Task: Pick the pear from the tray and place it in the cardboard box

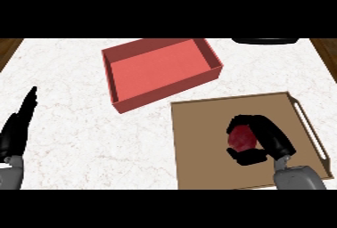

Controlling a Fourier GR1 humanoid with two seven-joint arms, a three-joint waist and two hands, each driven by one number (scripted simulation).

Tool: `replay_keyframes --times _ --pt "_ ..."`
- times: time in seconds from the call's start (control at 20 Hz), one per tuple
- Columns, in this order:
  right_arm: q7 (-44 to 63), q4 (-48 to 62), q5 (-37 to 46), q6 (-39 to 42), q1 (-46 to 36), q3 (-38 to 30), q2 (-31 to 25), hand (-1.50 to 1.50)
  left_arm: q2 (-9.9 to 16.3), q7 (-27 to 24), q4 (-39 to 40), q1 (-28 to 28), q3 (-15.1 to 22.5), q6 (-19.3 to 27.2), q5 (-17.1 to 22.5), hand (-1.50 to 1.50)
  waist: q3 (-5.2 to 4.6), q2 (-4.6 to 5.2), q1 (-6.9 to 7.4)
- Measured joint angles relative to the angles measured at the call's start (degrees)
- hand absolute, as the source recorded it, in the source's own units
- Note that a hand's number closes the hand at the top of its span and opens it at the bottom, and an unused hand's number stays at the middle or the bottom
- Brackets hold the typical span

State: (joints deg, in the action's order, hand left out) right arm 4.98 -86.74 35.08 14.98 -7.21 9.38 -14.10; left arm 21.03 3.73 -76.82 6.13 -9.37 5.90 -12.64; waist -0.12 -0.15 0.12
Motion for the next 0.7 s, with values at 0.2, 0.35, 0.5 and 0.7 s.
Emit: replay_keyframes --times 0.2,0.35,0.5,0.7 --pt "8.72 0.07 6.89 -3.72 -1.83 1.03 1.89 1.5 0.2 -0.55 0.04 -0.39 -0.32 -0.32 -0.1 0.0 -0.02 0.0 0.04" --pt "17.95 -0.49 13.17 -5.08 -3.0 2.06 2.74 1.5 0.16 -0.95 0.51 -0.42 -0.54 -0.23 -0.17 0.0 -0.09 -0.09 -0.04" --pt "25.24 -1.33 19.26 -6.66 -4.63 3.27 3.81 1.5 0.26 -0.5 -0.3 -0.99 -0.58 -0.45 -0.26 0.0 -0.03 -0.09 0.06" --pt "32.85 -5.0 26.56 -6.47 -6.6 4.52 3.38 1.5 0.06 -1.16 -0.04 -1.73 -0.91 -0.79 -0.03 0.0 0.03 -0.04 -0.1"
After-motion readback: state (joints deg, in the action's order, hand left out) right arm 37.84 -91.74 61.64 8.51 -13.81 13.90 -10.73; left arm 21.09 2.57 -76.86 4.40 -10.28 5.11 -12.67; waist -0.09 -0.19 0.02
